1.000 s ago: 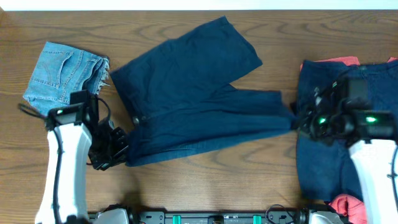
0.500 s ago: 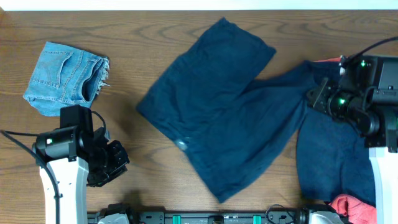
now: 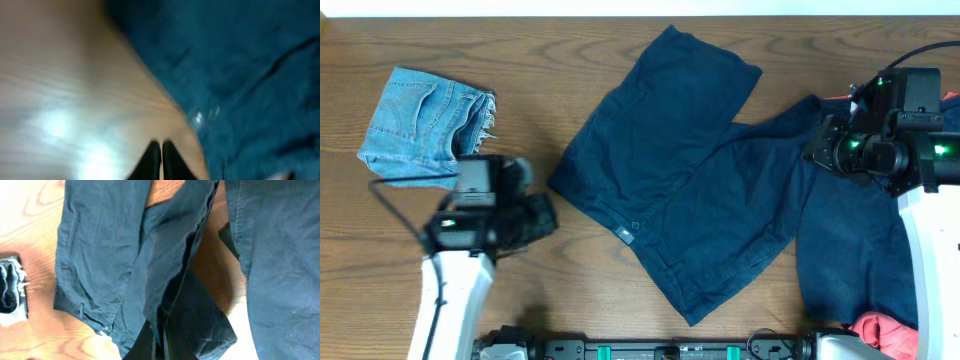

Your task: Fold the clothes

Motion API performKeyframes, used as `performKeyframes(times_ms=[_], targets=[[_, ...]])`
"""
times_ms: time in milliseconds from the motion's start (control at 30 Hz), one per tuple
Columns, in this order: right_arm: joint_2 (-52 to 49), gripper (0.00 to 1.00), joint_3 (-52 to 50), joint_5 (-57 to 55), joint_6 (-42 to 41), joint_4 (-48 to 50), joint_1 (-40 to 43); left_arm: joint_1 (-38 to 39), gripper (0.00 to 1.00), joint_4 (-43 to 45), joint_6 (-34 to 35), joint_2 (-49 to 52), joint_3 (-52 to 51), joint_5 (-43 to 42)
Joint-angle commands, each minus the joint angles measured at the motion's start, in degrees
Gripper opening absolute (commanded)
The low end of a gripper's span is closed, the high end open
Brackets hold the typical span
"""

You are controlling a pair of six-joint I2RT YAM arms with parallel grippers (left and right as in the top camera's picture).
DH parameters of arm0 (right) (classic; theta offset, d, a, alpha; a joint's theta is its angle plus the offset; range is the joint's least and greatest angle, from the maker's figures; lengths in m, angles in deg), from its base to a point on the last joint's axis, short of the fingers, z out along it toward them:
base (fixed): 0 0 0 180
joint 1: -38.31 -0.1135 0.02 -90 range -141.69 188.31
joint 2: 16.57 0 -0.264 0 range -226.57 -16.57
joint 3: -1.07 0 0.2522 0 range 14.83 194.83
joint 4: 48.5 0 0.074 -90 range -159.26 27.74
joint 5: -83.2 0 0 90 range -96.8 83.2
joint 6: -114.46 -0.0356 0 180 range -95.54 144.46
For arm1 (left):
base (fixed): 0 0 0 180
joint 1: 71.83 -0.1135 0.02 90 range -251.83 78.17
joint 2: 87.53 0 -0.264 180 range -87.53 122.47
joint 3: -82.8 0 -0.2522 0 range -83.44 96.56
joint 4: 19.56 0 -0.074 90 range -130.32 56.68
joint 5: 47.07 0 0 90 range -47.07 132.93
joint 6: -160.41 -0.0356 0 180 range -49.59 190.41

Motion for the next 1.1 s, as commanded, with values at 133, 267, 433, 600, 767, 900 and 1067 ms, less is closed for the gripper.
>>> performKeyframes(times_ms=[133,267,433,600,767,900,1067], targets=[[0.17,0.01,0.5,-3.54,0.04,-2.71,-0.57,5.42,0.06,25.73,2.05,12.35,-8.11,1.01],[-0.02,0.01,-0.5,-9.75,0.02,-6.05,-0.57,5.4,0.06,35.74,2.25,22.21,-8.11,2.05],[-0.07,0.01,-2.43,-15.32,0.04,-8.33,-0.52,4.98,0.06,41.75,5.57,32.48,-7.89,6.49],[-0.07,0.01,-4.96,-13.16,0.76,-8.15,-0.59,1.62,0.06,45.75,6.58,35.12,-5.33,8.87],[-0.07,0.01,-7.43,-5.79,2.19,-8.2,-1.79,-2.19,0.06,47.04,5.79,35.26,-1.92,13.51],[-0.07,0.01,-11.26,-3.56,-0.9,-7.82,-5.25,-4.46,0.06,47.76,4.33,36.37,3.82,13.6],[-0.09,0.01,-17.9,-4.5,-6.6,-5.31,-9.77,-5.2,0.06,42.36,2.1,37.81,13.77,12.02]])
